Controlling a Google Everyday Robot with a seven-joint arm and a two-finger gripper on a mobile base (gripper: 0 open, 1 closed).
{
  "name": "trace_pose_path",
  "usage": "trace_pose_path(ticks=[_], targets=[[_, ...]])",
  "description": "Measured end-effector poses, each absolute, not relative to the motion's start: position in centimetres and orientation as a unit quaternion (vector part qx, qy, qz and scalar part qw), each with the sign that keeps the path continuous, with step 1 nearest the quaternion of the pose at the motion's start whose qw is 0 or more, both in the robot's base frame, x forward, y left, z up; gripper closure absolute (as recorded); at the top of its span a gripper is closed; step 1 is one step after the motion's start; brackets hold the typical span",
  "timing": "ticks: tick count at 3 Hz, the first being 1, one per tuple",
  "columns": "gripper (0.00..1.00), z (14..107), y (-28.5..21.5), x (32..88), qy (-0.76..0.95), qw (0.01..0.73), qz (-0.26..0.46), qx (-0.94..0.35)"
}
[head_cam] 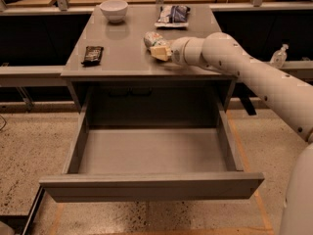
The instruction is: Place 7up can into top drawer
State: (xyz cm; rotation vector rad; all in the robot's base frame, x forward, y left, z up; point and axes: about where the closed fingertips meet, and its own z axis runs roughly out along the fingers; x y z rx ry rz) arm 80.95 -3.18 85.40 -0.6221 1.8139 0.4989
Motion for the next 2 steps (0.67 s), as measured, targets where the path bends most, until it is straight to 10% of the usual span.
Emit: trace_pose_path(ticks=[2], targets=[[1.0, 90.3, 2.1, 76.7, 0.719, 0.554, 0.203, -0.366]])
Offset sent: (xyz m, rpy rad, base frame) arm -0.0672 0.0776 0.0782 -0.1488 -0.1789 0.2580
